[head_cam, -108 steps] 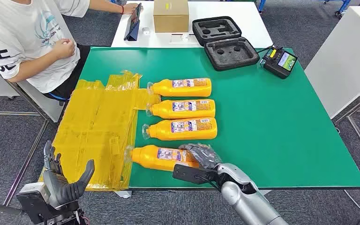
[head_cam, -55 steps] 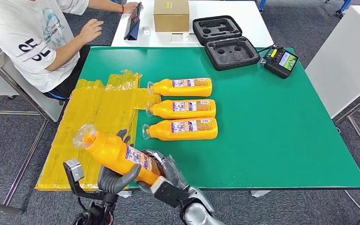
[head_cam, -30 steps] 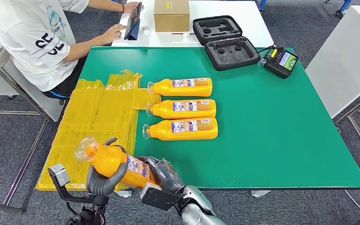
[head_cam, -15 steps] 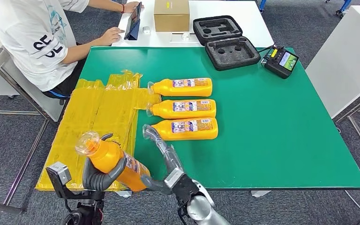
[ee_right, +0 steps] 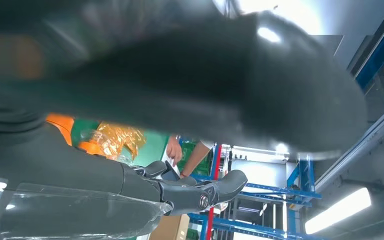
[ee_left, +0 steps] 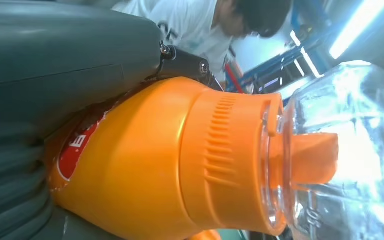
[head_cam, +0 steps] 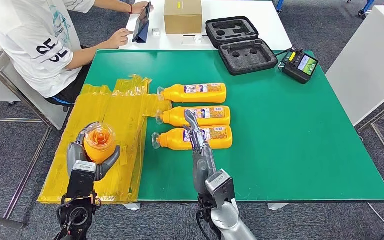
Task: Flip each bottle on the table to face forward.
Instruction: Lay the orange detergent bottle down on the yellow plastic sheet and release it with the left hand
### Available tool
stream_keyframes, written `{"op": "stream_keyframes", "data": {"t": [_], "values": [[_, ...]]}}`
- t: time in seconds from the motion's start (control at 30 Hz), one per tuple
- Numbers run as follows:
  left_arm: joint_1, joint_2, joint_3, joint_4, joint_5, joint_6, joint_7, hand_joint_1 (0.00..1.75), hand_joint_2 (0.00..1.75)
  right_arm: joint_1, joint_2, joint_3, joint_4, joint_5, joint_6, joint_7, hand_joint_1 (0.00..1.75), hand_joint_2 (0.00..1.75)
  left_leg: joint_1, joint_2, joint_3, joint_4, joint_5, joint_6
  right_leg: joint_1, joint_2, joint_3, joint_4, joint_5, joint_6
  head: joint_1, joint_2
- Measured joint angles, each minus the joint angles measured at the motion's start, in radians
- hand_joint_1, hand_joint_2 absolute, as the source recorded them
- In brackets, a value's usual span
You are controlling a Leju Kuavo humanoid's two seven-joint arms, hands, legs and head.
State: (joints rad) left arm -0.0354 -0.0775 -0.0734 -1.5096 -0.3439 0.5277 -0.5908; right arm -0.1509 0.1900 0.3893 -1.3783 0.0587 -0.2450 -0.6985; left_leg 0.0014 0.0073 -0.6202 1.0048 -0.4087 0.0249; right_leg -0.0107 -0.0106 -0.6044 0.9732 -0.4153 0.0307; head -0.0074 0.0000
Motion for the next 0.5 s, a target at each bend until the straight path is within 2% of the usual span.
{"op": "stream_keyframes", "data": {"t": [0.13, 0.23, 0.37, 0.5], "values": [[-0.075, 0.041, 0.0, 0.042, -0.209, 0.044, 0.089, 1.75, 1.75, 0.0, 0.0, 0.004, -0.007, 0.015, -0.004, 0.0, 0.0, 0.0, 0.0, 0.0, 0.0, 0.0, 0.0, 0.0, 0.0, 0.0, 0.0, 0.0, 0.0, 0.0, 0.0, 0.0], [-0.128, 0.07, 0.001, 0.073, -0.265, 0.044, 0.125, 1.74, 1.75, 0.0, 0.0, 0.007, -0.008, 0.015, -0.005, 0.0, 0.0, 0.0, 0.0, 0.0, 0.0, 0.0, 0.001, 0.0, 0.0, 0.0, 0.0, 0.0, 0.0, 0.0, 0.0, 0.0], [-0.196, 0.112, -0.019, 0.149, -0.439, -0.029, 0.228, 1.72, 1.75, -0.009, 0.001, 0.014, -0.009, 0.017, 0.005, 0.0, 0.0, 1.75, 0.0, 0.0, 0.0, 0.0, 0.002, 0.0, 0.0, 0.0, 0.0, 0.0, 0.0, 0.0, 0.0, 0.0], [-0.29, 0.151, -0.067, 0.302, -0.565, -0.148, 0.283, 1.75, 1.75, -0.036, 0.005, 0.035, -0.009, 0.069, 0.02, 0.012, 0.0, 1.75, 0.0, 0.0, 0.0, 0.0, 0.002, 0.0, 0.0, 0.0, 0.0, 0.0, 0.001, 0.0, 0.0, 0.0]]}}
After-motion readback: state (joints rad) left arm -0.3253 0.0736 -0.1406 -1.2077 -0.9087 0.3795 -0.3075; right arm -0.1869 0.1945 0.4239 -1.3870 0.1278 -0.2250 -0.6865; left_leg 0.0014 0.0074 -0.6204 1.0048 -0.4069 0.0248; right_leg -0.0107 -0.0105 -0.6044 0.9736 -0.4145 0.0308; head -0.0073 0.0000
